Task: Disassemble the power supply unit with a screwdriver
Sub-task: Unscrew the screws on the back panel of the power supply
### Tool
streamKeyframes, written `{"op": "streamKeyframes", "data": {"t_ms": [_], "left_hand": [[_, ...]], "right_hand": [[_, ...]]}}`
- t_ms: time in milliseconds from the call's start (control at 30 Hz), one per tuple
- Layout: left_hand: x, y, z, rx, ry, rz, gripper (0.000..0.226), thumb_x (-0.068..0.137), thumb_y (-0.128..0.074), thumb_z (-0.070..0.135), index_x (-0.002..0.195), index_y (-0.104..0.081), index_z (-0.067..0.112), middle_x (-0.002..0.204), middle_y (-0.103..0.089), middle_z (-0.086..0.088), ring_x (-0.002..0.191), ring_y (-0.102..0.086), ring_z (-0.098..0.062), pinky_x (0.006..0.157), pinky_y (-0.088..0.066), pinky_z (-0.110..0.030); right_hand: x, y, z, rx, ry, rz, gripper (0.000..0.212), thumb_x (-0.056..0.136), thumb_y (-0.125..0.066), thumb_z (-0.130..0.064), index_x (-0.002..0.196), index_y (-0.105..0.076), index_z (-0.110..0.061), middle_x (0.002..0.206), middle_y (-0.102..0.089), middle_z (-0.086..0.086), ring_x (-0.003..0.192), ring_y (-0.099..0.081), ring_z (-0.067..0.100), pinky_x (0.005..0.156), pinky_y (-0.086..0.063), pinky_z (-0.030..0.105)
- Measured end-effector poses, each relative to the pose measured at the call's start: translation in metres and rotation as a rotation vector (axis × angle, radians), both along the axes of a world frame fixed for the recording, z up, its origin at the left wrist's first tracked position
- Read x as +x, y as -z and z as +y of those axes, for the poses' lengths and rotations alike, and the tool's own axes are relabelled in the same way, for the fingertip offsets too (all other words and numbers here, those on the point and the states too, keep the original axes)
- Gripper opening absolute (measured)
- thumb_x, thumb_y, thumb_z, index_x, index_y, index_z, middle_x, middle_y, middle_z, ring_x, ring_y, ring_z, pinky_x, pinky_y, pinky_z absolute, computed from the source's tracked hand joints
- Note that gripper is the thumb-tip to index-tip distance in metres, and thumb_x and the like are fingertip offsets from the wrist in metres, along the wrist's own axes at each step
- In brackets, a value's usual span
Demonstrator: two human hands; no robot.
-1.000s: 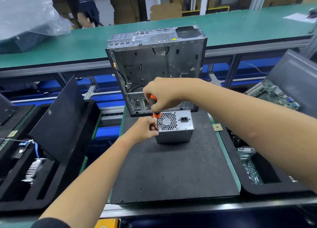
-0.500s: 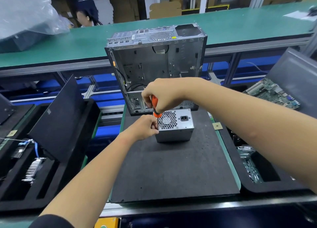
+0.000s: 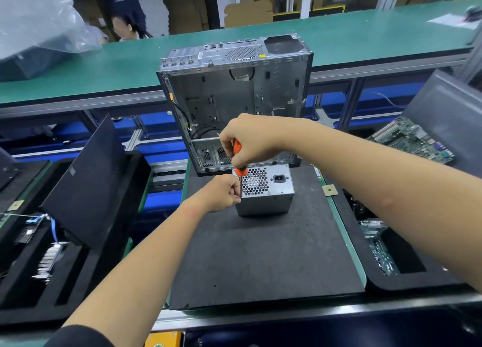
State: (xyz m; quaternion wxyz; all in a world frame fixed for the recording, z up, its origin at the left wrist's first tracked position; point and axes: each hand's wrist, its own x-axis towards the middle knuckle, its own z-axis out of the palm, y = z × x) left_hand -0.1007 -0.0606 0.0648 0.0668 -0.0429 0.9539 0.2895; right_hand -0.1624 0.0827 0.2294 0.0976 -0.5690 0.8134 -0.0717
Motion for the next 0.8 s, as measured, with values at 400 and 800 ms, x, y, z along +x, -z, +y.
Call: {"op": "streamKeyframes", "data": {"t_ms": [400,800], "left_hand": [[0.015,0.011,-0.004,0.157,-0.108,0.15,0.023,0.074,-0.075,0.006,0.073,-0.059,0.023,0.071,-0.058,0.006,0.058,-0.048,0.003,0.06,-0.04,-0.007],[0.016,0.014,-0.001,0.163,-0.142,0.176,0.019,0.075,-0.077,0.009,0.073,-0.062,0.021,0.071,-0.06,0.008,0.06,-0.051,0.002,0.061,-0.043,-0.01]], "right_hand": [[-0.007,0.005,-0.001,-0.06,0.021,-0.004,0.01,0.078,-0.07,-0.025,0.082,-0.067,-0.016,0.077,-0.062,-0.009,0.069,-0.054,0.003,0.052,-0.034,0.019],[-0.009,0.006,0.001,-0.078,0.001,-0.012,0.01,0.077,-0.07,-0.024,0.081,-0.067,-0.016,0.072,-0.057,-0.013,0.068,-0.053,0.002,0.053,-0.035,0.019]]}}
